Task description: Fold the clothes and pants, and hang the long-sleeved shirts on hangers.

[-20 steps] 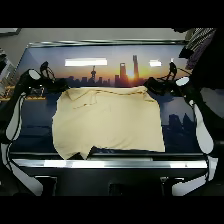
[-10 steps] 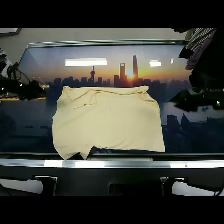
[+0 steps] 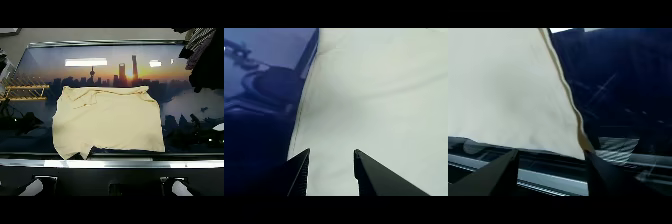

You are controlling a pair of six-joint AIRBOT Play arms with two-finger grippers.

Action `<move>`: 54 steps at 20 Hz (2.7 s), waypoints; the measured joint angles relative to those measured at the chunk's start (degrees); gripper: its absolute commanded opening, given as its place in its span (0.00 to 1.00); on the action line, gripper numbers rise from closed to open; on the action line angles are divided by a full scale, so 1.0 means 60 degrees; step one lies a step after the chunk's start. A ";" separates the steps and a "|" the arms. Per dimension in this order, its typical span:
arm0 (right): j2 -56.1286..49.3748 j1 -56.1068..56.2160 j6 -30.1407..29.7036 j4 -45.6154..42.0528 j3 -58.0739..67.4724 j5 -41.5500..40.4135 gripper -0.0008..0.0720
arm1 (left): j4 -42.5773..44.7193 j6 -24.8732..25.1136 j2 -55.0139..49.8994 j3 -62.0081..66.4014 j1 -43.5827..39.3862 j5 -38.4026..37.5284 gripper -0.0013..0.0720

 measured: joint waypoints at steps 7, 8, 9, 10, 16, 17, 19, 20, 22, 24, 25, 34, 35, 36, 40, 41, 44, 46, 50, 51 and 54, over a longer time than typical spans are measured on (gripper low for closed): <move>0.0386 -0.0025 0.0029 -0.0521 -0.0780 -0.0350 0.66 | -0.0007 0.0000 0.0557 -0.0827 0.0135 0.0280 0.47; 0.0401 -0.0025 0.0029 -0.0495 -0.0805 -0.0426 0.66 | -0.0004 0.0000 0.0576 -0.0852 0.0138 0.0313 0.47; 0.0408 -0.0025 0.0025 -0.0419 -0.0827 -0.0499 0.66 | -0.0004 0.0000 0.0586 -0.0874 0.0142 0.0346 0.47; 0.0415 -0.0025 0.0022 -0.0342 -0.0838 -0.0557 0.66 | -0.0004 0.0000 0.0590 -0.0889 0.0142 0.0353 0.47; 0.0423 -0.0025 -0.0076 0.0022 -0.1137 -0.0965 0.66 | -0.0004 0.0000 0.0586 -0.0918 0.0142 0.0492 0.47; 0.0423 -0.0025 -0.0080 0.0080 -0.1275 -0.0998 0.66 | -0.0004 0.0000 0.0583 -0.0918 0.0142 0.0495 0.47; 0.0430 -0.0025 -0.0149 0.0280 -0.1537 -0.1016 0.65 | -0.0004 0.0000 0.0576 -0.0918 0.0142 0.0535 0.47; 0.0437 -0.0029 -0.0160 0.0350 -0.1657 -0.1053 0.57 | -0.0004 0.0000 0.0576 -0.0918 0.0142 0.0535 0.47; 0.0437 -0.0033 -0.0324 0.0550 -0.1858 -0.1257 0.51 | -0.0004 0.0007 0.0576 -0.0918 0.0146 0.0539 0.47; 0.0433 -0.0033 -0.0470 0.0801 -0.1985 -0.1555 0.34 | -0.0004 0.0131 0.0576 -0.0922 0.0149 0.0550 0.47; 0.0433 -0.0033 -0.0546 0.0867 -0.2025 -0.1665 0.24 | -0.0004 0.0244 0.0576 -0.0936 0.0149 0.0557 0.47; 0.0419 -0.0029 -0.1151 0.1337 -0.2106 -0.1912 0.06 | 0.0000 0.1297 0.0576 -0.2025 0.0168 0.0601 0.68; 0.0419 -0.0029 -0.1155 0.1395 -0.2106 -0.1829 0.06 | -0.0007 0.1355 0.0576 -0.2200 0.0168 0.0608 0.68; 0.0423 -0.0029 -0.1195 0.1464 -0.2106 -0.1738 0.06 | -0.0044 0.1464 0.0576 -0.2386 0.0168 0.0630 0.68; 0.0423 -0.0029 -0.1297 0.1577 -0.2106 -0.1490 0.06 | -0.0346 0.1887 0.0572 -0.2991 0.0168 0.0623 0.68; 0.0423 -0.0029 -0.1297 0.1596 -0.2106 -0.1453 0.06 | -0.0368 0.1934 0.0572 -0.3115 0.0168 0.0601 0.68; 0.0423 -0.0029 -0.1322 0.1654 -0.2106 -0.1384 0.06 | -0.0375 0.2029 0.0572 -0.3384 0.0168 0.0583 0.68; 0.0423 -0.0029 -0.1359 0.1734 -0.2106 -0.1362 0.06 | -0.0386 0.2069 0.0568 -0.3512 0.0168 0.0579 0.68; 0.0423 -0.0029 -0.1421 0.1927 -0.2106 -0.1337 0.06 | -0.0718 0.2149 0.0459 -0.3799 0.0157 0.0678 0.65; 0.0423 -0.0029 -0.1428 0.1960 -0.2106 -0.1326 0.06 | -0.0805 0.2149 0.0412 -0.3876 0.0160 0.0707 0.63; 0.0423 -0.0029 -0.1461 0.2036 -0.2106 -0.1220 0.06 | -0.0947 0.2186 0.0310 -0.4058 0.0157 0.0984 0.31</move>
